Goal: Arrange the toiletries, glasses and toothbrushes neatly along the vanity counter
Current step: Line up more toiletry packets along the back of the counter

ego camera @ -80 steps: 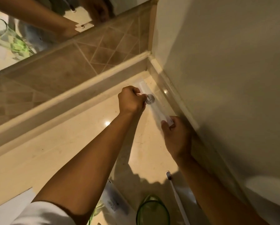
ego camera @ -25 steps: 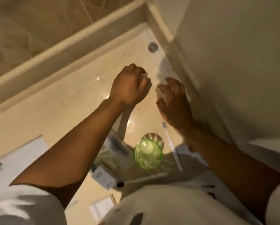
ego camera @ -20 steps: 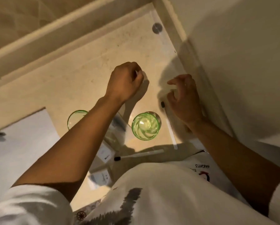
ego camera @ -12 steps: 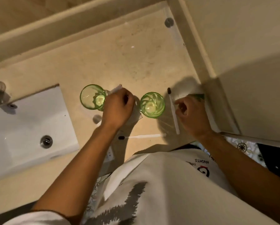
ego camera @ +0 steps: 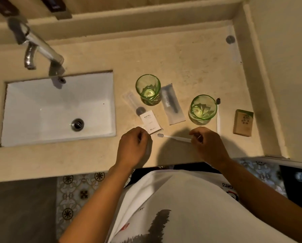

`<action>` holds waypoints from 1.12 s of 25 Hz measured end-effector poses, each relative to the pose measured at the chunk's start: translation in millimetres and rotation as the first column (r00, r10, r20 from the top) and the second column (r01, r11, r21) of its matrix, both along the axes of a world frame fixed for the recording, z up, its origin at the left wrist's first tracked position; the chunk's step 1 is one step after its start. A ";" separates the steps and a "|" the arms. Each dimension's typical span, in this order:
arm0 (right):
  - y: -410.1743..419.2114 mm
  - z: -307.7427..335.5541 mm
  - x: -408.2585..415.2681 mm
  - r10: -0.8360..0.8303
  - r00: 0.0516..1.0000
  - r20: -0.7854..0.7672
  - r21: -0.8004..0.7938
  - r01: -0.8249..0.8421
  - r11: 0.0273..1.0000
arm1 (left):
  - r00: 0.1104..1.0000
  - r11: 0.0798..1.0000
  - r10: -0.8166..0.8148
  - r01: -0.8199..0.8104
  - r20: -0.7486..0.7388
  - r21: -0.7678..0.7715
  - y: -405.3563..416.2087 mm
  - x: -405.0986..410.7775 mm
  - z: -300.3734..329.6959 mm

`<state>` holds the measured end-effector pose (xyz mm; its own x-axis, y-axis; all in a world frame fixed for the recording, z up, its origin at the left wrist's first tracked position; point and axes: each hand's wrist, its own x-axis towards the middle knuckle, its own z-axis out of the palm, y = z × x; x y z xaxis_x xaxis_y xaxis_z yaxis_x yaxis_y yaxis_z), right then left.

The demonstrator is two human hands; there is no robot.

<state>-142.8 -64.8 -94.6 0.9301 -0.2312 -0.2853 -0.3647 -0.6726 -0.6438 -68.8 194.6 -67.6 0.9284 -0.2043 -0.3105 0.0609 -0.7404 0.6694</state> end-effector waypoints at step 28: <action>85.3 -25.3 78.0 0.171 0.982 0.082 -0.436 -0.119 0.892 | 0.898 0.761 -0.437 0.337 0.055 0.555 11.1 62.3 -57.5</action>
